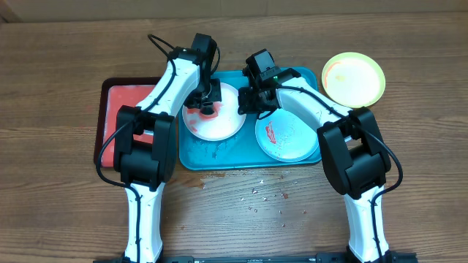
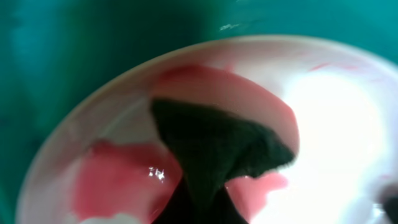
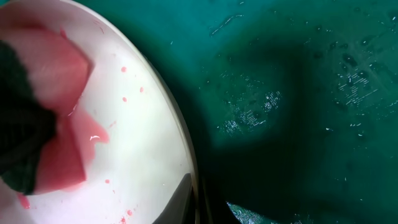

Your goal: Clean dirty plates on tray and stack at the side

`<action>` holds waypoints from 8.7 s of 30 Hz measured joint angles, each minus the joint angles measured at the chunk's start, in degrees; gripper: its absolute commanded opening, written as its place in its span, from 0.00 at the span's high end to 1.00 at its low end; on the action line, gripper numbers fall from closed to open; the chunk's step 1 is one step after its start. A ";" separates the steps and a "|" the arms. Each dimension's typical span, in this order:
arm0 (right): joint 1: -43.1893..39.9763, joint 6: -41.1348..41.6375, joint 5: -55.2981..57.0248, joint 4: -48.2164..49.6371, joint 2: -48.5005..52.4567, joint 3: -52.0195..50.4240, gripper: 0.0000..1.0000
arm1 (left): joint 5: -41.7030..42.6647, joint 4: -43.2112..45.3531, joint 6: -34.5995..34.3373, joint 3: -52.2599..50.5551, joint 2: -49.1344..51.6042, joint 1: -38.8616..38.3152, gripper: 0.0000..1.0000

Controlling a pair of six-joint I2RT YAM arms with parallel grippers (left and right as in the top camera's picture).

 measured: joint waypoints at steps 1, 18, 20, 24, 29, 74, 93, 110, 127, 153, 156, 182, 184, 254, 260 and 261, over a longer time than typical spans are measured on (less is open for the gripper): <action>0.00 -0.02 -0.02 -0.02 0.00 0.00 0.96 | -0.92 -0.87 -0.02 0.13 0.00 0.09 0.96; 0.28 -0.44 0.04 -0.46 -0.13 0.22 0.96 | -12.20 -20.74 -9.44 17.90 3.28 4.87 0.96; 0.33 -1.38 0.26 -1.62 -0.39 0.44 0.96 | -12.94 -22.21 -12.94 20.61 3.04 6.19 0.96; 0.44 -5.09 1.68 -4.15 -1.79 0.50 0.96 | -13.66 -22.91 -19.23 21.46 1.14 9.38 0.96; 1.77 -11.04 9.40 -4.39 -6.73 0.50 0.96 | -14.03 -24.41 -23.12 21.68 -0.79 14.01 0.96; 11.69 -30.86 54.95 -6.54 -15.76 1.90 0.96 | -14.01 -23.85 -24.90 13.38 -0.85 21.73 0.96; -37.62 0.90 8.98 -6.60 -15.76 -1.31 0.96 | -14.01 -23.85 -24.87 13.38 -0.85 21.73 0.96; -43.21 1.99 2.36 -0.70 -15.76 -10.40 0.32 | -13.75 -23.82 -24.68 13.38 -0.85 21.73 0.96; -20.63 -14.82 1.44 -11.28 -15.76 -12.41 0.40 | -13.07 -23.17 -24.63 13.38 -0.85 21.73 0.96; -18.14 -18.18 8.96 -15.63 -15.76 -16.72 0.57 | -12.87 -22.32 -24.44 13.38 -0.85 21.73 0.96; -18.14 -18.08 8.04 -17.18 -15.76 -16.72 0.60 | -12.87 -22.32 -24.44 13.38 -0.85 21.73 0.96; -17.55 1.40 -6.03 7.15 -17.42 -27.50 0.96 | 10.75 -15.67 0.61 13.38 -0.85 18.40 0.96; -16.72 3.28 -6.54 10.05 -17.11 -27.71 0.96 | 12.39 -14.82 1.64 13.38 -0.85 16.17 0.96; -5.03 16.81 3.50 14.95 -16.85 -27.87 0.92 | -11.06 2.67 3.37 -3.02 -2.16 -7.50 0.96; -4.61 16.85 2.45 15.67 -16.74 -27.82 0.92 | -16.35 -1.53 -0.57 -0.02 -2.16 -7.56 0.96; -4.63 16.81 2.56 15.50 -16.74 -27.82 0.92 | -16.22 -2.14 -0.68 1.33 -2.14 -7.45 0.96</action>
